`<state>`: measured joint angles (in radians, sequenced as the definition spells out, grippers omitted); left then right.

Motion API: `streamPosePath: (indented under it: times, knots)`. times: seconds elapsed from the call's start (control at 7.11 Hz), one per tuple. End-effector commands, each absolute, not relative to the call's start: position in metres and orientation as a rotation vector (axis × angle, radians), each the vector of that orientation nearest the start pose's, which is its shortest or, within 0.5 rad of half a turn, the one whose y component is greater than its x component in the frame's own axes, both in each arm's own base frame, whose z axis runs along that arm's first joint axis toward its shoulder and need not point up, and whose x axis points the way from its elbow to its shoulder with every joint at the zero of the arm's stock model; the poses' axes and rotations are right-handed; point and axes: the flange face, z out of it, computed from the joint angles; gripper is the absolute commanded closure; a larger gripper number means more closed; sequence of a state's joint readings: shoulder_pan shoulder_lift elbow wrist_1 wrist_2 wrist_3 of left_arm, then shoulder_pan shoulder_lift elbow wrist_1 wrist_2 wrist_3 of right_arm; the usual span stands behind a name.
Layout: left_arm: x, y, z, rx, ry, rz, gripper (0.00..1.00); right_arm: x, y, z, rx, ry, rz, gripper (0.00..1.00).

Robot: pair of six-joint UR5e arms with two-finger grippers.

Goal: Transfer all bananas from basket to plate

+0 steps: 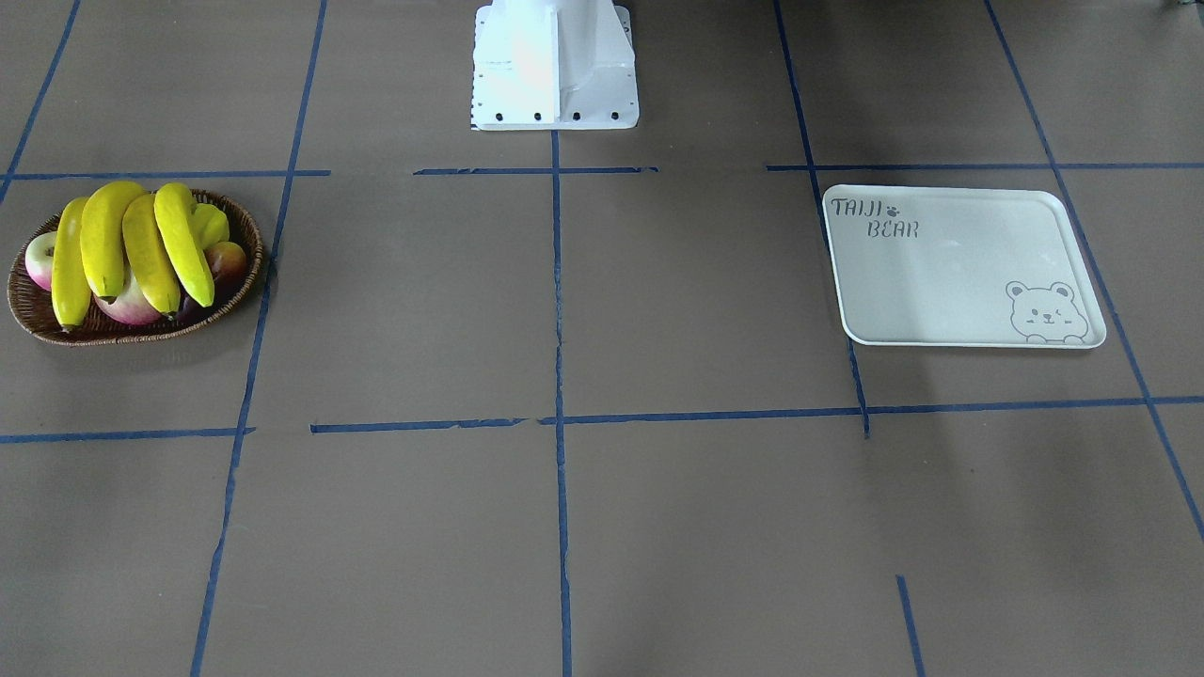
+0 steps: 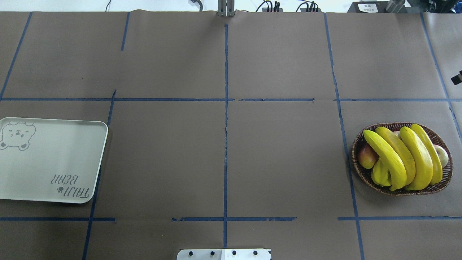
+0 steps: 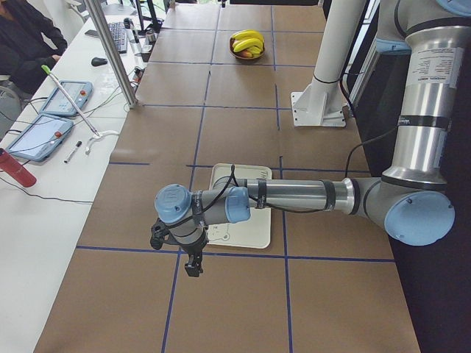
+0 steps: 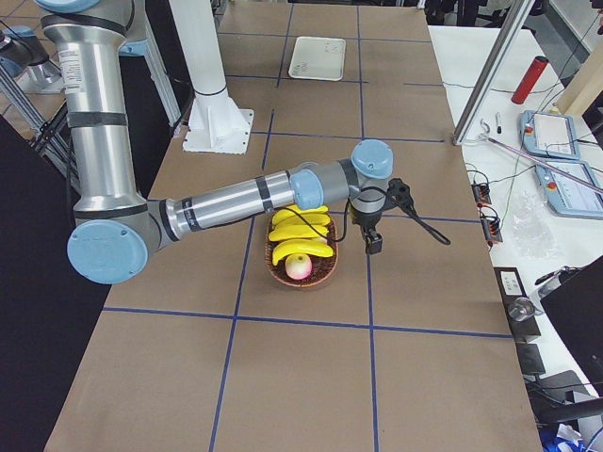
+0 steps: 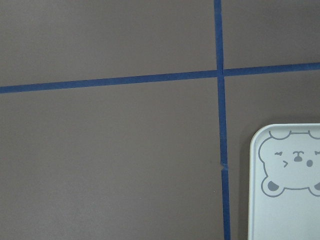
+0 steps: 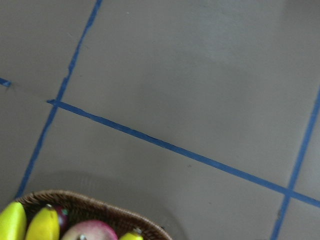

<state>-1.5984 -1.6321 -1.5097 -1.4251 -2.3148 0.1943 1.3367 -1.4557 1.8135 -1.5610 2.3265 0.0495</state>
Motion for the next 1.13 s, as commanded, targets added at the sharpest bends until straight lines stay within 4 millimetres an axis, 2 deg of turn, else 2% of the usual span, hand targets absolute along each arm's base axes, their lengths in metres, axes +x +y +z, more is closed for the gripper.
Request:
streamPosePath:
  times: [0.0,0.14,0.28,0.56,0.7,0.99]
  knots:
    - [-0.08,-0.504,0.674,-0.057,0.754,0.104,0.0,-0.162,-0.535,0.406,0.272,-0.73,-0.294,0.0]
    - [-0.08,-0.504,0.673,-0.054,0.755,0.105,0.0,-0.213,-0.523,0.376,0.275,-0.727,-0.291,0.0]
    - [-0.08,-0.505,0.672,-0.053,0.755,0.106,0.0,-0.25,-0.503,0.361,0.267,-0.731,-0.3,0.0]
    - [-0.08,-0.505,0.672,-0.053,0.755,0.106,0.0,-0.306,-0.463,0.366,0.186,-0.579,-0.353,0.0]
    - [-0.08,-0.505,0.671,-0.05,0.755,0.106,0.0,-0.315,-0.445,0.364,0.133,-0.516,-0.374,0.01]
    - [-0.08,-0.505,0.671,-0.05,0.756,0.106,0.0,-0.329,-0.426,0.386,0.068,-0.432,-0.413,0.03]
